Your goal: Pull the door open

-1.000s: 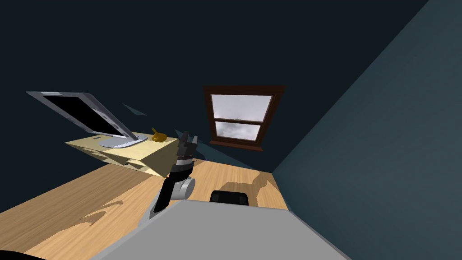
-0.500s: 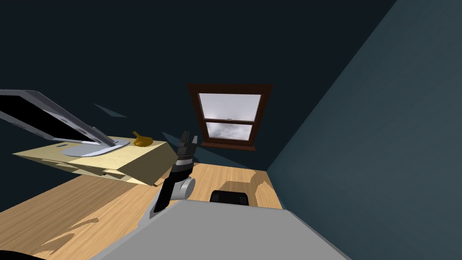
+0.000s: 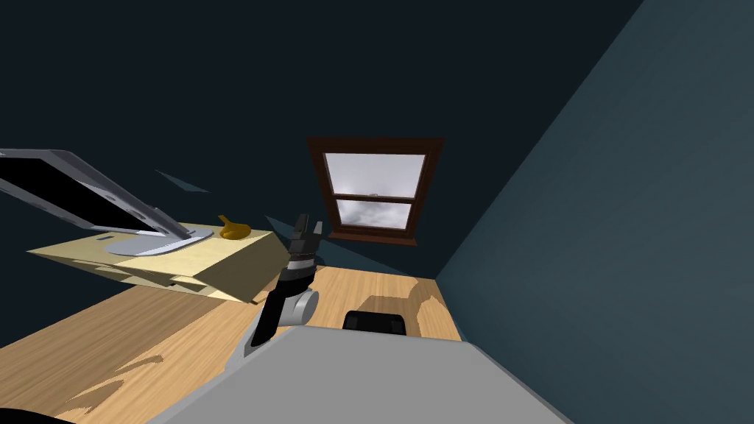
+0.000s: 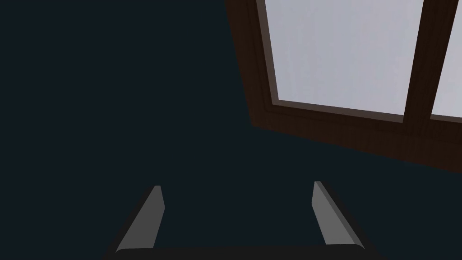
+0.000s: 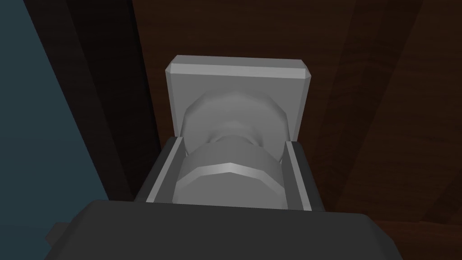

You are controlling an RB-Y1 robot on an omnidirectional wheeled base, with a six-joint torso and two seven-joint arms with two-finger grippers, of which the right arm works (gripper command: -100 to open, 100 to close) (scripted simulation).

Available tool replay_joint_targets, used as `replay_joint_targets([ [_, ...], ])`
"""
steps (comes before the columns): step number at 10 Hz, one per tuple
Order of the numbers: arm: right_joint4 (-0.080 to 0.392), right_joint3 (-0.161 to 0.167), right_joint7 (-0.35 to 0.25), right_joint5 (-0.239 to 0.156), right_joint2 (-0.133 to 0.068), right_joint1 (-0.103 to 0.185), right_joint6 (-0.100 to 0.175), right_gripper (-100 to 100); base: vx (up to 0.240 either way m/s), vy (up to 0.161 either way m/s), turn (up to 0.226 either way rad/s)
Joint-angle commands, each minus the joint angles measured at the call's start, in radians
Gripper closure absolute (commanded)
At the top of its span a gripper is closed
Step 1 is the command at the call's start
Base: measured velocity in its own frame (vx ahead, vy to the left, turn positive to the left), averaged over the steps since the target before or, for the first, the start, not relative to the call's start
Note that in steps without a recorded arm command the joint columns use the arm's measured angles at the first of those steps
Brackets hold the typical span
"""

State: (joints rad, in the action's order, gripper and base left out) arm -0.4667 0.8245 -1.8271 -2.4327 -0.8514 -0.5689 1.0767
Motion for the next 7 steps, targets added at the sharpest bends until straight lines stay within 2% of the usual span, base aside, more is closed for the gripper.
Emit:
replay_joint_targets([
  [1, 0.000, -0.001, -0.001, -0.001, 0.000, 0.000, 0.001, 100, 0.000, 0.000, 0.000],
  [2, 0.000, -0.001, -0.001, -0.001, 0.000, 0.000, 0.001, 100, 0.000, 0.000, 0.000],
  [3, -0.004, 0.007, -0.008, 0.012, -0.002, 0.003, 0.008, 100, -0.035, 0.090, 0.036],
  [7, -0.016, 0.030, -0.033, 0.052, -0.013, 0.011, 0.035, 100, -0.089, 0.172, 0.049],
])
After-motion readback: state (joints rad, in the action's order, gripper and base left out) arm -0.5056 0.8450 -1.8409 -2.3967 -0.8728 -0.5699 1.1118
